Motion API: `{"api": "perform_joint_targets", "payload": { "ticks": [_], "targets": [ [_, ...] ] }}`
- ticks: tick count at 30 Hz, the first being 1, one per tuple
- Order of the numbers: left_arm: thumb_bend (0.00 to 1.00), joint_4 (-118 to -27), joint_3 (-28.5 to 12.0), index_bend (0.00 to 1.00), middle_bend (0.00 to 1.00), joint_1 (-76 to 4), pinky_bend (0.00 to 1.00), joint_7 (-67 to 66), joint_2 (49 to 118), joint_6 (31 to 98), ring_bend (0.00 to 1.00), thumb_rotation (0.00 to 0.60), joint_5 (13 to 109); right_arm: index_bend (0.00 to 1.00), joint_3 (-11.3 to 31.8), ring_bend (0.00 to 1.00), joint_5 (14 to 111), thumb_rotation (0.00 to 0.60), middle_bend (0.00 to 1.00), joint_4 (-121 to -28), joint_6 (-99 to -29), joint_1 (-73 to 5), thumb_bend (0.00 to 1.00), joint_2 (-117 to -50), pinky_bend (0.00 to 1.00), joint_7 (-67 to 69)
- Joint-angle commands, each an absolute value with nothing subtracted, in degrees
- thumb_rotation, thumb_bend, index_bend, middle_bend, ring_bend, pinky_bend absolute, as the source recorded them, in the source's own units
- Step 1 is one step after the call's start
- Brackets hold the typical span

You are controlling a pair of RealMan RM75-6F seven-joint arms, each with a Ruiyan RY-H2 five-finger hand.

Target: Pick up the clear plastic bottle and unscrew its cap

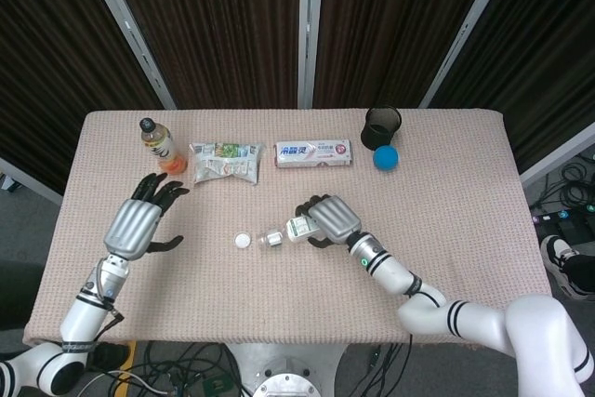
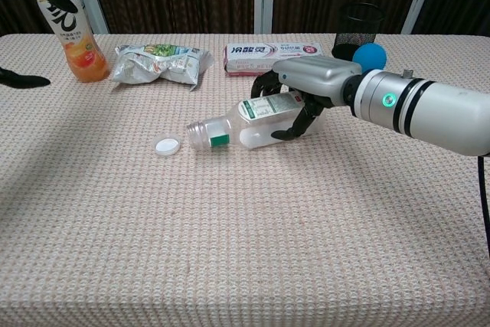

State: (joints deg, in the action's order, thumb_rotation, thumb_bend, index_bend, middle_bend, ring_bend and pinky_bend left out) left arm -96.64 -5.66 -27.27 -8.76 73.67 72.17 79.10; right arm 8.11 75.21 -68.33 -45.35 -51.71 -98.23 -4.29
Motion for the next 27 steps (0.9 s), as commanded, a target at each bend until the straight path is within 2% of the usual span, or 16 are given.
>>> {"api": "perform_joint_targets", "payload": {
  "ticks": [1, 6, 8, 11, 13, 16, 21, 27],
  "targets": [
    [0.17, -96.45, -5.83, 0.19, 0.14, -25.4, 0.03, -7.04, 71.92, 74.21, 0.03, 0.6, 79.15, 0.0, 8.12, 0.0, 73.65, 0.6, 0.06, -70.9, -45.36, -51.23, 0.41, -97.1, 0.03, -6.84],
    [0.17, -95.27, -6.02, 0.19, 0.14, -22.9, 0.02, -4.85, 69.35, 76.38, 0.03, 0.6, 78.16, 0.0, 8.08, 0.0, 73.41, 0.6, 0.03, -77.74, -49.4, -48.32, 0.4, -91.55, 0.0, -8.62],
    [0.17, -94.28, -6.12, 0.19, 0.14, -21.86, 0.02, -4.07, 68.34, 77.05, 0.03, 0.6, 77.42, 0.0, 7.84, 0.0, 73.95, 0.6, 0.04, -80.93, -53.15, -45.77, 0.4, -88.27, 0.0, -8.41],
    [0.17, -92.45, -5.85, 0.2, 0.14, -20.06, 0.03, -3.51, 67.25, 78.22, 0.02, 0.6, 76.52, 0.0, 6.9, 0.0, 76.29, 0.6, 0.1, -83.84, -61.04, -40.7, 0.4, -83.46, 0.02, -7.02],
    [0.17, -90.96, -5.76, 0.2, 0.14, -18.91, 0.02, -3.46, 67.17, 79.36, 0.02, 0.6, 76.11, 0.0, 6.1, 0.01, 77.57, 0.6, 0.16, -84.72, -65.46, -37.44, 0.41, -80.5, 0.07, -5.47],
    [0.17, -88.55, -5.52, 0.21, 0.15, -17.01, 0.02, -3.45, 67.39, 80.62, 0.03, 0.6, 74.91, 0.02, 4.51, 0.03, 79.05, 0.6, 0.18, -85.85, -71.08, -32.37, 0.42, -75.56, 0.1, -2.22],
    [0.17, -89.0, -4.13, 0.21, 0.15, -13.66, 0.02, -2.65, 65.69, 81.71, 0.03, 0.6, 74.0, 0.03, 1.75, 0.01, 80.09, 0.6, 0.13, -87.91, -79.14, -23.98, 0.43, -69.05, 0.07, 1.93],
    [0.17, -94.87, -1.04, 0.21, 0.15, -9.58, 0.02, -2.65, 63.21, 84.13, 0.03, 0.6, 76.36, 0.02, -0.34, 0.0, 81.22, 0.6, 0.1, -89.81, -85.84, -16.45, 0.42, -65.6, 0.0, 6.21]
  ]
}}
